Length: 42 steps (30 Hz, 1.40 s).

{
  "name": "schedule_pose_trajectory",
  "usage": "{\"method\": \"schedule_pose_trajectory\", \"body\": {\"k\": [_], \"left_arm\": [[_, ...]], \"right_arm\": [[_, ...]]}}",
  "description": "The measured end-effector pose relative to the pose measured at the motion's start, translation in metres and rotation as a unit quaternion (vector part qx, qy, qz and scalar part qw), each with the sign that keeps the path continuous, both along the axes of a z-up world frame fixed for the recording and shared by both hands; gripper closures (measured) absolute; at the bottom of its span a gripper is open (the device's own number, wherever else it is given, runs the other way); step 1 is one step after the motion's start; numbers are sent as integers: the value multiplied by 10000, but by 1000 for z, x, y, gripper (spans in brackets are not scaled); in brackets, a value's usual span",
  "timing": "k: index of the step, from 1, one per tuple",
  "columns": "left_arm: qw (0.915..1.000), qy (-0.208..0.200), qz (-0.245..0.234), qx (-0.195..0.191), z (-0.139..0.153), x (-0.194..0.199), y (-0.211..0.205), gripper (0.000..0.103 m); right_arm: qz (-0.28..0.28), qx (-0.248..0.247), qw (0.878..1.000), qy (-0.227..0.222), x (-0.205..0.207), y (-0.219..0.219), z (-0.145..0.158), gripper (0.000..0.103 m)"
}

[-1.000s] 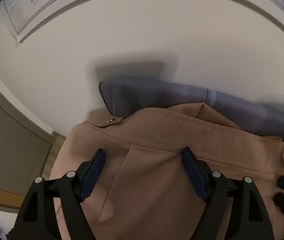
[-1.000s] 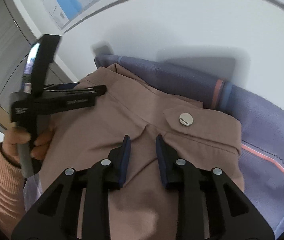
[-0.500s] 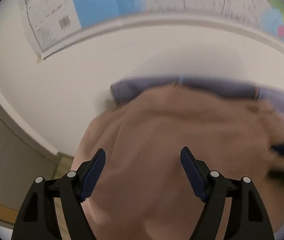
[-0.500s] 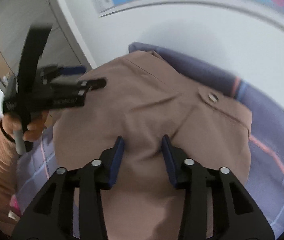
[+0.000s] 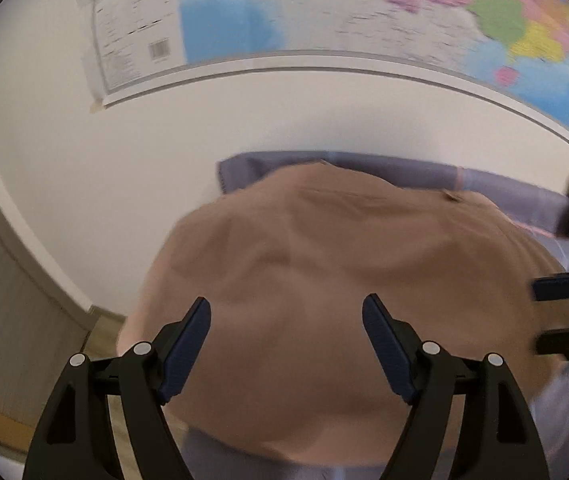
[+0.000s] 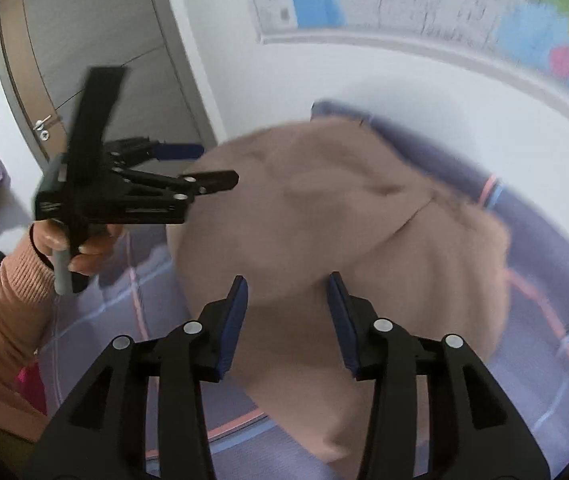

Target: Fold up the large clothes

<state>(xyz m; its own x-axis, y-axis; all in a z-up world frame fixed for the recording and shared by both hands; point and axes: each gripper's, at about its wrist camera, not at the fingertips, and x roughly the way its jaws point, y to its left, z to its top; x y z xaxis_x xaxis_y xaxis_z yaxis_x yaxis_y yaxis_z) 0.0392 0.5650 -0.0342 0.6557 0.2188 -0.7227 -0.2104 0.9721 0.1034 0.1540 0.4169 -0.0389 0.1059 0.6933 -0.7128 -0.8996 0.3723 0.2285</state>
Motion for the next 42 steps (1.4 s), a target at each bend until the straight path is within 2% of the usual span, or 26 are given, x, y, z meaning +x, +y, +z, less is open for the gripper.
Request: {"method": "schedule_pose_trajectory", "body": {"k": [1, 2, 4, 5, 7, 10, 12, 15, 18, 20, 25, 26, 28, 30, 32, 35, 37, 39, 42], "left_arm": [[10000, 58, -57, -6, -2, -7, -7, 27], [9999, 132, -30, -25, -3, -11, -11, 27], [9994, 311, -32, -142, -15, -14, -11, 27], [9993, 349, -7, -163, -21, -15, -10, 26], [9993, 326, 30, -175, -23, -18, -9, 25], [9991, 357, 101, -183, -22, -17, -7, 25], [9993, 317, 129, -147, -17, -22, -8, 25], [9994, 177, 140, -246, -8, -30, -4, 26], [9994, 31, -18, -344, 2, -43, -11, 26], [9995, -10, -172, -271, 6, -46, -21, 26], [9991, 274, -296, -154, -9, -36, -36, 26], [9989, 316, -282, -215, -12, -35, -36, 26], [9986, 330, -215, -343, -13, -35, -32, 26], [9993, 224, -131, -272, -7, -38, -31, 26], [9994, 42, -20, -336, 1, -42, -24, 25], [9986, -45, 337, -412, 4, -41, -4, 24], [9973, -66, 608, -415, 3, -37, 12, 24], [9965, 30, 757, -340, -3, -33, 22, 24], [9948, 178, 886, -463, -14, -31, 34, 24]], "right_arm": [[-14, -160, 9999, -63, 1, 2, -10, 64], [-27, -258, 9996, -129, 2, 3, -17, 70], [-142, -129, 9997, 144, 10, -9, -29, 72], [-162, -21, 9995, 262, 13, -14, -30, 76], [-219, -54, 9997, 93, 13, -25, -29, 83], [-254, -97, 9996, 46, 12, -37, -26, 83], [-350, -225, 9991, 30, 11, -44, -22, 82], [-443, -167, 9985, 257, 7, -50, -9, 69], [-213, 184, 9995, 153, -12, -49, 9, 67], [-21, 110, 9998, -141, -25, -35, 12, 62], [75, -381, 9992, -102, -25, -16, -22, 65], [89, -313, 9995, 1, -22, -20, -26, 65], [71, -191, 9995, 261, -17, -28, -22, 66], [-84, -24, 9996, 267, -12, -39, -8, 65], [-261, 204, 9992, 203, -2, -47, 6, 59], [-702, 311, 9967, 255, 21, -56, 17, 58], [-1057, 263, 9938, 238, 39, -55, 14, 59], [-1161, 97, 9927, 316, 53, -50, 5, 63], [-1273, -156, 9908, 427, 65, -48, -14, 56]]}}
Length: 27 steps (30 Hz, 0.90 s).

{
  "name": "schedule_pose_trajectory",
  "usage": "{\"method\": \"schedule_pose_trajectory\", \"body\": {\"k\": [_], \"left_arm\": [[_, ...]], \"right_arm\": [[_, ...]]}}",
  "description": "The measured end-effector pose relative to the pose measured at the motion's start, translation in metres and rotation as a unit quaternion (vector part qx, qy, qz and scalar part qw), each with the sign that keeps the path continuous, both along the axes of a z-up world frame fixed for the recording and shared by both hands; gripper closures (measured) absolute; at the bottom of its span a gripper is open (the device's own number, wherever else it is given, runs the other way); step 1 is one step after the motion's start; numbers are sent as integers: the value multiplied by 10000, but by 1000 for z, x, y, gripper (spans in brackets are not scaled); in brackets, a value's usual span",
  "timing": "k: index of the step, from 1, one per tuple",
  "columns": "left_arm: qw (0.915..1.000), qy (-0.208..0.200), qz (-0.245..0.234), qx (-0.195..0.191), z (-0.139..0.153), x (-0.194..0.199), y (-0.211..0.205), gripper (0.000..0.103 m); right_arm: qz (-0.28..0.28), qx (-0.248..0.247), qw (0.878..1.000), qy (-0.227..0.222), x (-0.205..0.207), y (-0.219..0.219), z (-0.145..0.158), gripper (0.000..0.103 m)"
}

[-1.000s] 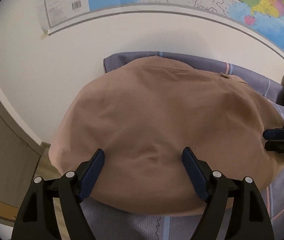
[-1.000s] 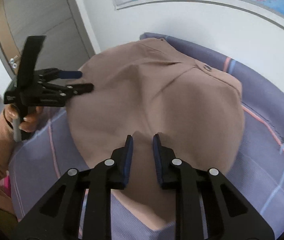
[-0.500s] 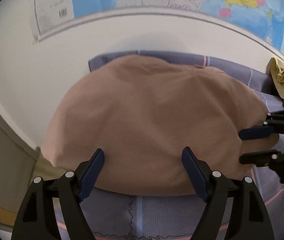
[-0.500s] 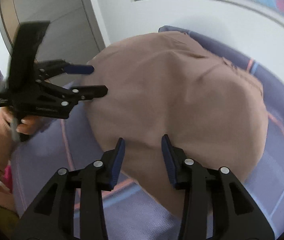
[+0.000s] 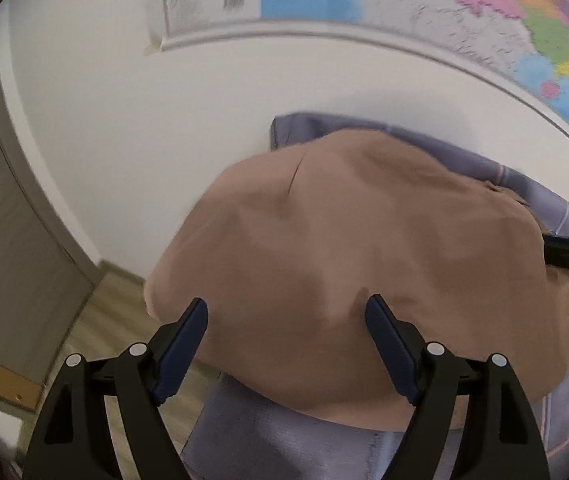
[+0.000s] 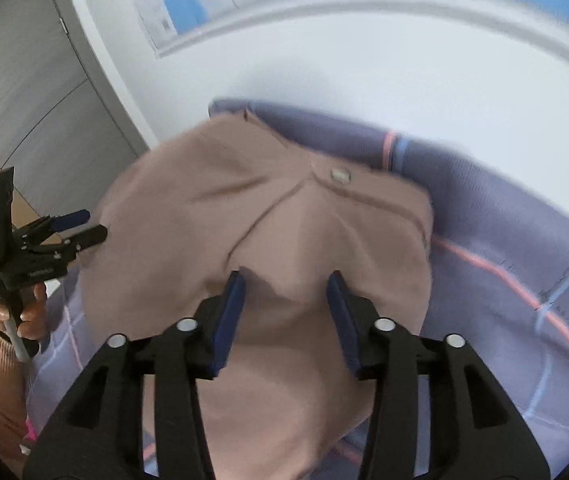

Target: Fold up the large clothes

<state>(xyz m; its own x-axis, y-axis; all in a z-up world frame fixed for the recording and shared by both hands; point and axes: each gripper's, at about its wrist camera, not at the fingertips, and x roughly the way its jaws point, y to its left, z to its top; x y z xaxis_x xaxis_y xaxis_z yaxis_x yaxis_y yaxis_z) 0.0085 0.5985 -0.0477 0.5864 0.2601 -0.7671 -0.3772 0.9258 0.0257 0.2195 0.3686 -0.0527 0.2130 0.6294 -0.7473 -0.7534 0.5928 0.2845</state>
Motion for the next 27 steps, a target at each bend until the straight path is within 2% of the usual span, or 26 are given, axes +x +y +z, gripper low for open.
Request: {"method": "schedule_pose_trajectory", "body": {"k": [1, 5, 8, 10, 14, 17, 22, 27], "left_arm": [[9999, 69, 40, -123, -6, 2, 5, 24], [9994, 69, 137, -299, -8, -1, 11, 24], [9999, 51, 149, 35, -2, -4, 1, 25], [9998, -34, 90, 177, 6, -9, -10, 25], [9992, -243, -20, 324, 19, -16, -26, 25], [9985, -361, -102, 411, 25, -20, -38, 25], [9978, -328, -256, 523, 23, -21, -55, 25], [9986, -121, -314, 408, 8, -18, -58, 25]], "right_arm": [[-85, 32, 9999, 63, 2, -5, -4, 52], [-140, 62, 9998, 149, -2, -18, -6, 51], [-165, -8, 9998, 63, -8, -20, 2, 52], [-149, 143, 9998, -34, -16, -28, 15, 53], [105, 418, 9986, -298, -32, -15, 31, 53], [379, 398, 9978, -371, -52, -14, 37, 53], [653, 47, 9971, -383, -65, 2, 18, 53], [691, -126, 9971, -308, -63, 15, 0, 54]]}}
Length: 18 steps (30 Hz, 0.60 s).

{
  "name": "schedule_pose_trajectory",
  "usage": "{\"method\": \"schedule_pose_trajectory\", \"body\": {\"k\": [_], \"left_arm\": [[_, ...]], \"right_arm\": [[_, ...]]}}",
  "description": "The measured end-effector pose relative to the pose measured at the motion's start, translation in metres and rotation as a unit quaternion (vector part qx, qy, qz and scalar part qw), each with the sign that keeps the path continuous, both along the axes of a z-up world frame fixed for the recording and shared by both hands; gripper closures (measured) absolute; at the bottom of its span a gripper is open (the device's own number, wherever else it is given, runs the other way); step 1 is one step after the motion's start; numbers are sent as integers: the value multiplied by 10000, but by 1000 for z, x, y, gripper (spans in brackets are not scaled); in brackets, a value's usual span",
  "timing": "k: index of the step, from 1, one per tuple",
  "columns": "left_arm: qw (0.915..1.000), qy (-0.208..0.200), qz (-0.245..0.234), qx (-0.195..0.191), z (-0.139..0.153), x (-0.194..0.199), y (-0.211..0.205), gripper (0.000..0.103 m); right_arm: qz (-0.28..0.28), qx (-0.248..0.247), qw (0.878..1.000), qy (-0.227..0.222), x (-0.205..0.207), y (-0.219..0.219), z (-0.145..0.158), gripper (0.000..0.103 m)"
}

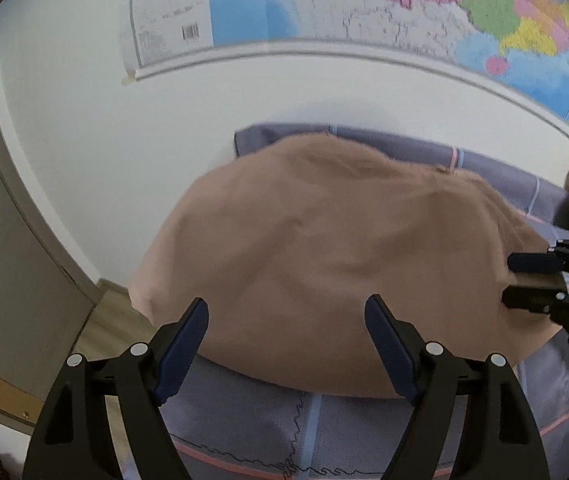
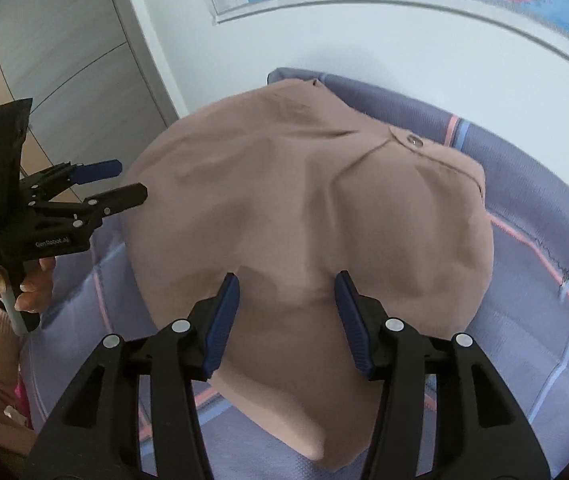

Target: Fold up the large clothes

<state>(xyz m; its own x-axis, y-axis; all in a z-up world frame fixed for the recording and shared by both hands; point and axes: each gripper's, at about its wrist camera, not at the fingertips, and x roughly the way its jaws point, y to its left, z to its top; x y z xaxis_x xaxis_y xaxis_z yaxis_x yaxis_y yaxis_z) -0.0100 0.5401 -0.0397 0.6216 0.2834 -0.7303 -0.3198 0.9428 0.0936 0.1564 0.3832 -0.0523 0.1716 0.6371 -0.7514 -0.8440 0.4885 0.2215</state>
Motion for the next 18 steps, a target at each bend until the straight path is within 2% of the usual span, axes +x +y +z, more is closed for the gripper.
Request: {"method": "schedule_pose_trajectory", "body": {"k": [7, 11, 15, 18], "left_arm": [[9998, 41, 0, -208, -6, 0, 1, 25], [9996, -13, -28, -294, -5, -6, -8, 25], [9995, 14, -52, -318, -10, -9, -17, 25], [9987, 91, 28, -510, -14, -5, -13, 24]], "right_arm": [[-105, 195, 9996, 174, 0, -3, 14, 53], [-108, 298, 9994, 120, -8, -16, 16, 53], [-96, 312, 9994, 129, -14, -17, 7, 52], [-127, 226, 9996, 102, -16, -17, -2, 52]]}}
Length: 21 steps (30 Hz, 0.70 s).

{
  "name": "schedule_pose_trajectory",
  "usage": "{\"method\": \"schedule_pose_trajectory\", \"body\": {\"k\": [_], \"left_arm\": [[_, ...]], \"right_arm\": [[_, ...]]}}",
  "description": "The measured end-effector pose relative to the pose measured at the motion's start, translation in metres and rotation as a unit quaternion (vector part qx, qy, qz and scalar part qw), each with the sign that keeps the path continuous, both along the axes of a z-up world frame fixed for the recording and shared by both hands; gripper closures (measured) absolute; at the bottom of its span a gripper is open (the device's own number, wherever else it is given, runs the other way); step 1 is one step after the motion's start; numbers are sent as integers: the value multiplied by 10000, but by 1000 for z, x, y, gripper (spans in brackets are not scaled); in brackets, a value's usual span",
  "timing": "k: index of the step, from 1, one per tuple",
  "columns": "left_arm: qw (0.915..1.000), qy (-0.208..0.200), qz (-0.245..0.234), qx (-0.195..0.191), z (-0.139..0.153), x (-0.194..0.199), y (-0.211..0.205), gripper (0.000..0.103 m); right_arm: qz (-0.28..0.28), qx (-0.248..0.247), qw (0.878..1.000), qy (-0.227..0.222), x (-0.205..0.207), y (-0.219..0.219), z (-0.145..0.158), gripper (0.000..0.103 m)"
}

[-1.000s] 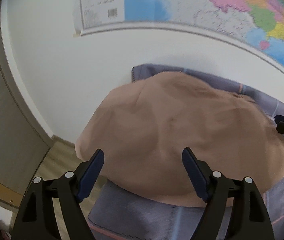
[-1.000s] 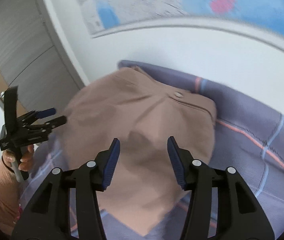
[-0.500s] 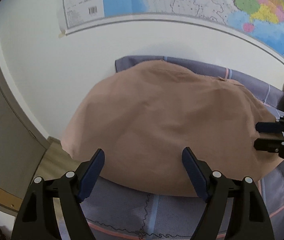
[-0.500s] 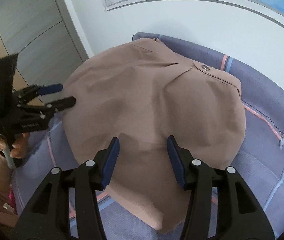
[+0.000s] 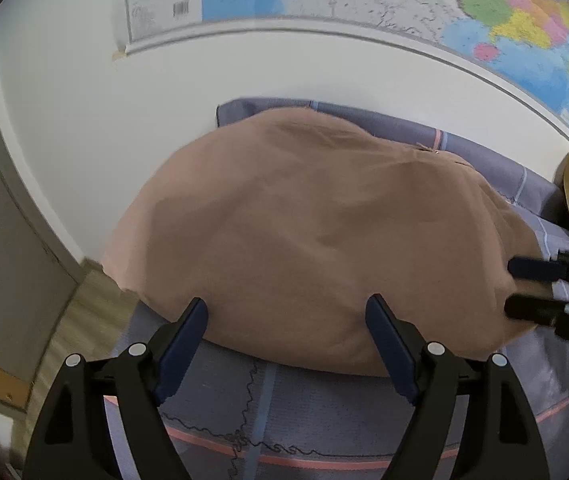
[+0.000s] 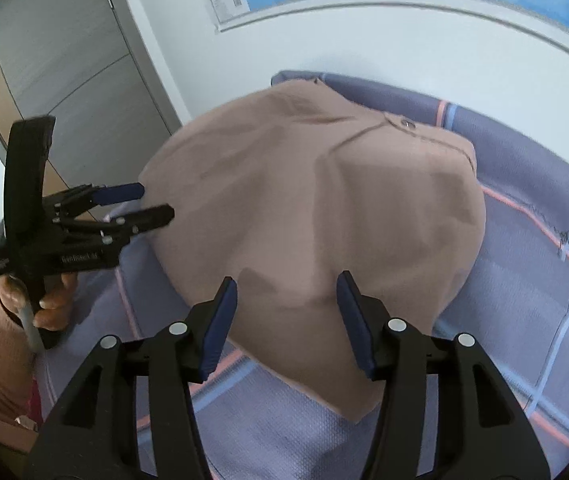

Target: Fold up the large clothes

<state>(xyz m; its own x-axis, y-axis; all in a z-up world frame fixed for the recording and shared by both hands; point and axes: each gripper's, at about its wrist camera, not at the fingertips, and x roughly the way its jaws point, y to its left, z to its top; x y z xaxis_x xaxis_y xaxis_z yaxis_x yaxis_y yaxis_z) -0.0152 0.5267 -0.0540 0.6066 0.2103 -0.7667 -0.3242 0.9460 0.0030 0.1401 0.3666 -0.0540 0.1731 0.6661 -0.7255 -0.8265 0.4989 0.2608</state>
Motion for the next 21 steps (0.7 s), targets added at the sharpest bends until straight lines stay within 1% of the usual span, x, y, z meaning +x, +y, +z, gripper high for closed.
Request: {"method": "schedule_pose_trajectory", "body": {"k": [2, 6, 8, 9, 12, 13, 14, 15, 16, 19, 21], "left_arm": [[10000, 24, 64, -66, -1, 1, 1, 24], [9998, -102, 122, 152, 10, -7, -7, 24], [9995, -217, 155, 165, 16, -12, -11, 21], [9993, -257, 201, 198, 18, -14, -14, 18], [9985, -384, 266, 275, 24, -19, -26, 15], [9983, -446, 279, 252, 26, -21, -29, 11], [9982, -480, 276, 214, 27, -22, -32, 8], [9979, -542, 302, 205, 28, -24, -36, 7], [9976, -585, 310, 220, 30, -26, -41, 7], [9981, -517, 294, 175, 31, -28, -51, 7], [9978, -543, 348, 127, 32, -32, -56, 7]], "right_arm": [[-36, -5, 10000, 33, 0, -2, -1, 52], [-80, 176, 9998, 86, -3, -15, 9, 51], [-154, 239, 9996, 68, -4, -21, 12, 49], [-174, 296, 9994, 82, -5, -24, 13, 49], [-233, 310, 9992, 82, -8, -28, 12, 49], [-223, 329, 9992, 85, -10, -29, 12, 48], [-228, 337, 9991, 80, -11, -30, 12, 47], [-228, 358, 9991, 49, -14, -32, 13, 45], [-225, 374, 9990, 28, -15, -34, 14, 41], [-246, 422, 9988, -29, -20, -39, 16, 36], [-315, 471, 9984, -42, -22, -43, 16, 36]]}}
